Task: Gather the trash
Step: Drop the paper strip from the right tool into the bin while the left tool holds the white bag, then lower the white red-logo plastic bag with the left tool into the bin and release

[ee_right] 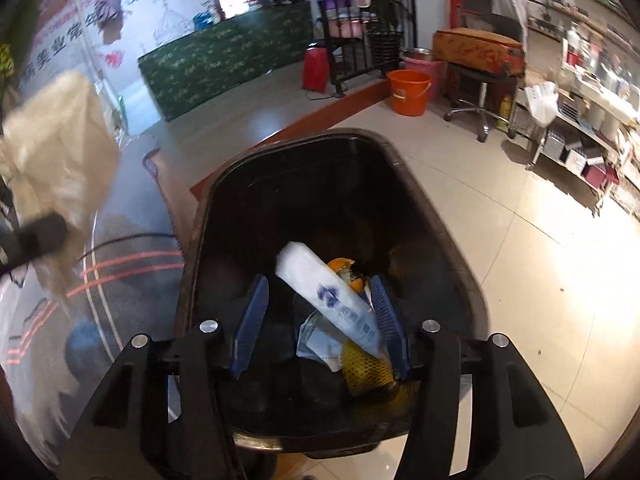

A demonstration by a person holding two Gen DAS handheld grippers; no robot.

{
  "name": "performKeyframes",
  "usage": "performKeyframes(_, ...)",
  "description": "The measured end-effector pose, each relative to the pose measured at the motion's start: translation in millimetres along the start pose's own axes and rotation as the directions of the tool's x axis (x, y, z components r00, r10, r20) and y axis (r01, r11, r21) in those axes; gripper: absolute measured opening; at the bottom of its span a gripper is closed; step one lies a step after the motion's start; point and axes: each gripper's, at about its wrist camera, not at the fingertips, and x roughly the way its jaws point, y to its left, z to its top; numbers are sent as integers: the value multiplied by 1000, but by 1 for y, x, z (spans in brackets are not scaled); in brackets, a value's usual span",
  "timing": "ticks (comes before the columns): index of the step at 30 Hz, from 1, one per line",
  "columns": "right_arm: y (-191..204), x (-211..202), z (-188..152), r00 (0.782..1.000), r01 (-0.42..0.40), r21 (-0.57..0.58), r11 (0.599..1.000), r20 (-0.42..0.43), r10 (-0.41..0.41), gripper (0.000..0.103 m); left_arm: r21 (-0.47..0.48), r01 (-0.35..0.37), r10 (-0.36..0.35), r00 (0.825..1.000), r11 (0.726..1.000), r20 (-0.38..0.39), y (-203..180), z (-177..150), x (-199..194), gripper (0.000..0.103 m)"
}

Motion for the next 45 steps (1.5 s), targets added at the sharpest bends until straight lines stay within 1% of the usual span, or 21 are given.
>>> performKeyframes(2,-10,-10,4,999,13,37,999,29,-14,59,-3,27,-28,999,1000,-26,-6,0,12,34)
performKeyframes(4,-18,-18,6,997,40,74,996,58,-44,66,-13,57,-57,997,998,-45,-9,-1,21,34)
performKeyframes(6,-27,-26,8,994,70,106,992,74,-78,69,-26,81,-82,995,996,-62,-12,-1,27,34)
performKeyframes(11,-47,-41,11,982,136,156,978,111,-154,71,-29,108,-110,989,994,-94,-18,-5,39,35)
performKeyframes(16,-69,-48,11,974,157,239,958,120,-190,71,-17,120,-122,985,993,-126,-27,-5,54,39)
performKeyframes(17,-74,-49,11,974,160,259,953,118,-196,71,-13,124,-125,984,992,-128,-29,-4,56,44)
performKeyframes(18,-76,-50,11,973,162,272,949,116,-200,71,-6,131,-131,983,991,-132,-32,-3,58,46)
performKeyframes(19,-80,-51,11,972,163,284,945,116,-202,71,1,133,-132,982,991,-134,-34,-2,60,53)
performKeyframes(20,-82,-53,12,972,163,291,943,118,-204,71,13,123,-120,984,992,-132,-37,-1,61,64)
performKeyframes(21,-84,-53,12,970,168,292,942,120,-210,71,19,114,-111,986,993,-126,-38,-2,61,69)
performKeyframes(23,-85,-55,10,968,174,293,940,125,-218,73,20,127,-124,985,992,-119,-39,-4,60,84)
performKeyframes(24,-85,-56,10,968,173,296,939,127,-218,77,21,137,-133,984,990,-122,-38,-5,60,86)
performKeyframes(25,-85,-57,9,967,168,301,939,133,-216,79,26,137,-133,984,990,-121,-38,-7,57,87)
performKeyframes(29,-79,-55,12,971,152,289,945,134,-197,80,37,102,-98,990,994,-99,-33,-12,47,95)
performKeyframes(32,-72,-48,14,979,126,275,953,119,-164,82,27,73,-71,995,997,-68,-26,-14,34,97)
performKeyframes(35,-59,-40,15,986,114,244,963,94,-141,84,33,21,-19,999,999,-40,-21,-17,19,97)
performKeyframes(37,-51,-37,16,990,95,226,969,82,-116,85,44,-34,35,999,998,-17,-15,-19,7,97)
performKeyframes(39,-40,-33,16,994,64,201,978,72,-80,87,37,-80,80,997,996,9,-8,-19,-5,97)
performKeyframes(42,-22,-28,16,998,27,168,985,56,-37,88,10,-137,136,989,991,56,8,-22,-28,97)
performKeyframes(45,3,-24,16,999,-10,125,992,45,5,88,-14,-198,198,975,980,95,25,-24,-52,97)
